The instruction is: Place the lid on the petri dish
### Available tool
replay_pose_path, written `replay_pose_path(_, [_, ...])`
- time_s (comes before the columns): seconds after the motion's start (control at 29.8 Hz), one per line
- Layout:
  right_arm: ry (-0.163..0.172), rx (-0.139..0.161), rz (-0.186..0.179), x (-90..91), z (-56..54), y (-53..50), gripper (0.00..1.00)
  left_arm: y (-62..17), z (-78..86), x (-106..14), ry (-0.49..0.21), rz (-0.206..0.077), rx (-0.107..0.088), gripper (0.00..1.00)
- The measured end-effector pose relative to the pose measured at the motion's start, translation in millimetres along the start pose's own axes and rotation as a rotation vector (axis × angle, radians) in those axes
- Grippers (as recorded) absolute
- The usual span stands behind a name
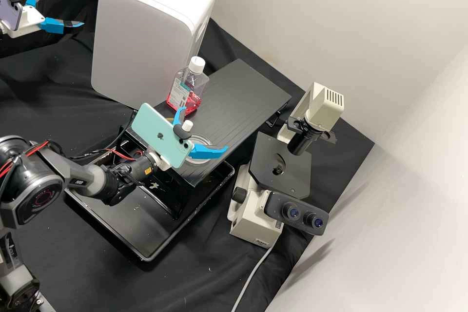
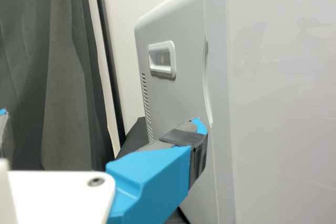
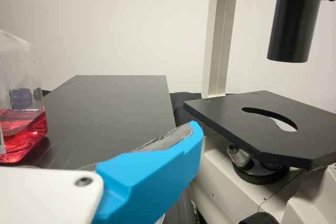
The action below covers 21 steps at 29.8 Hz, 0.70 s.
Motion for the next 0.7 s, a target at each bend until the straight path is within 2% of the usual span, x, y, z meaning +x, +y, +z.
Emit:
replay_pose_path(0.57, [0.0,0.0,0.0,0.0,0.0,0.0,1.0,-0.1,0.6,0.0,-0.001,0.0,0.001,1.0])
replay_pose_path(0.64, [0.0,0.0,0.0,0.0,0.0,0.0,1.0,-0.3,1.8,0.0,-0.002,0.0,-0.002,1.0])
replay_pose_path(0.7, [0.0,0.0,0.0,0.0,0.0,0.0,1.0,-0.9,5.5,-0.1,0.0,0.0,-0.018,1.0])
